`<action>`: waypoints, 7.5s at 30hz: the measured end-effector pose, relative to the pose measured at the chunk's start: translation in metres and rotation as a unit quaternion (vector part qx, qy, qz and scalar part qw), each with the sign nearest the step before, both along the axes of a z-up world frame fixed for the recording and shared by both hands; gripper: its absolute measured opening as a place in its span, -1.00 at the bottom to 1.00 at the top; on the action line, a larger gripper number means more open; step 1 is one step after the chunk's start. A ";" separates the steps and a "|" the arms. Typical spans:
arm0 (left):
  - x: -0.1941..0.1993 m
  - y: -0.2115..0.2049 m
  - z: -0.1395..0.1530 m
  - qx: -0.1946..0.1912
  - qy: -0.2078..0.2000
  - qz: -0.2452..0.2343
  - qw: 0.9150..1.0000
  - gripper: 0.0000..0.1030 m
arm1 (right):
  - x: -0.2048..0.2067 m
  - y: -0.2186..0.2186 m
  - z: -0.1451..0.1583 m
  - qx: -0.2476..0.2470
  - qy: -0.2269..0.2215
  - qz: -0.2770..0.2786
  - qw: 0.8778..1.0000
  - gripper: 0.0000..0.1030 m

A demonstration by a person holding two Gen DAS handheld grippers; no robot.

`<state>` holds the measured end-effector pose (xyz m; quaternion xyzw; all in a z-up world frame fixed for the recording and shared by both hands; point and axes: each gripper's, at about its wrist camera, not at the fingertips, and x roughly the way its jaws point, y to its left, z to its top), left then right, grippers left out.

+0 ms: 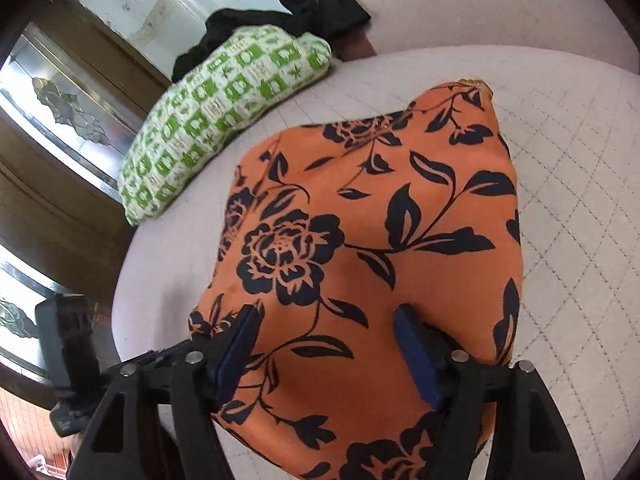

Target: Fold small clothes

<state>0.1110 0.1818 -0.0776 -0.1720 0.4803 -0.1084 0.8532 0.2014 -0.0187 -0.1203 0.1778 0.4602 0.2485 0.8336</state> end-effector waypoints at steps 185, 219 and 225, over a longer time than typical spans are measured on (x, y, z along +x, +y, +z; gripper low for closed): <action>0.083 -0.123 -0.015 0.081 -0.085 -0.082 0.990 -0.21 | -0.016 -0.214 -0.025 0.042 -0.009 -0.157 0.987 0.06; 0.026 -0.101 -0.062 0.081 -0.054 -0.116 0.989 0.04 | 0.146 -0.025 -0.011 0.130 0.113 0.012 0.985 0.57; 0.025 -0.091 -0.064 0.062 -0.056 -0.115 0.990 0.04 | 0.148 -0.024 0.004 0.143 0.104 -0.011 0.984 0.58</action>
